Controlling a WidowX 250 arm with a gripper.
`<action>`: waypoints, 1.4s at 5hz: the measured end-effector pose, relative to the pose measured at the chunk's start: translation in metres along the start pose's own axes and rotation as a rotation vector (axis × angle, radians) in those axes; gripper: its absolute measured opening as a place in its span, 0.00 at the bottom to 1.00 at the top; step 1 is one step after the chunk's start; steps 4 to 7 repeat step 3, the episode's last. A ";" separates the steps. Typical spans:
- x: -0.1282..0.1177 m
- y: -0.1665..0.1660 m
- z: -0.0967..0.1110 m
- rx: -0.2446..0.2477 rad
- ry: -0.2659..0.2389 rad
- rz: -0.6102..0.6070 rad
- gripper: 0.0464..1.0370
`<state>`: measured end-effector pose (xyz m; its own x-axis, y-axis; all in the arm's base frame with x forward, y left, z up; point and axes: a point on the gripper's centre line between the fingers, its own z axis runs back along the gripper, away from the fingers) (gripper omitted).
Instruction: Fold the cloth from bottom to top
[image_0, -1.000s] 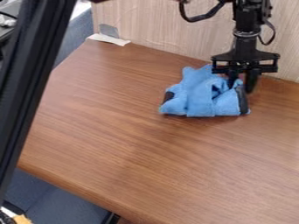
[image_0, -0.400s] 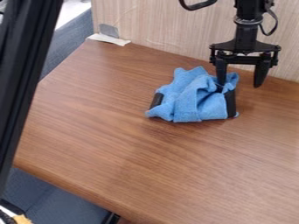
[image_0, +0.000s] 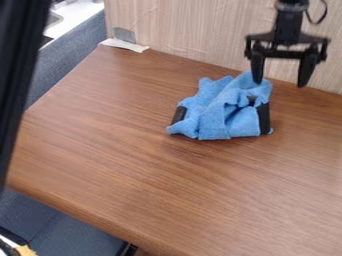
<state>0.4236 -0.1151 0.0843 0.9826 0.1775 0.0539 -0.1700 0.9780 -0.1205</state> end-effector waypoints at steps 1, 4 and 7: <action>-0.005 0.001 0.014 0.007 0.012 -0.022 0.96; -0.021 0.009 0.055 -0.009 -0.079 -0.035 0.96; -0.021 0.009 0.055 -0.009 -0.079 -0.035 0.96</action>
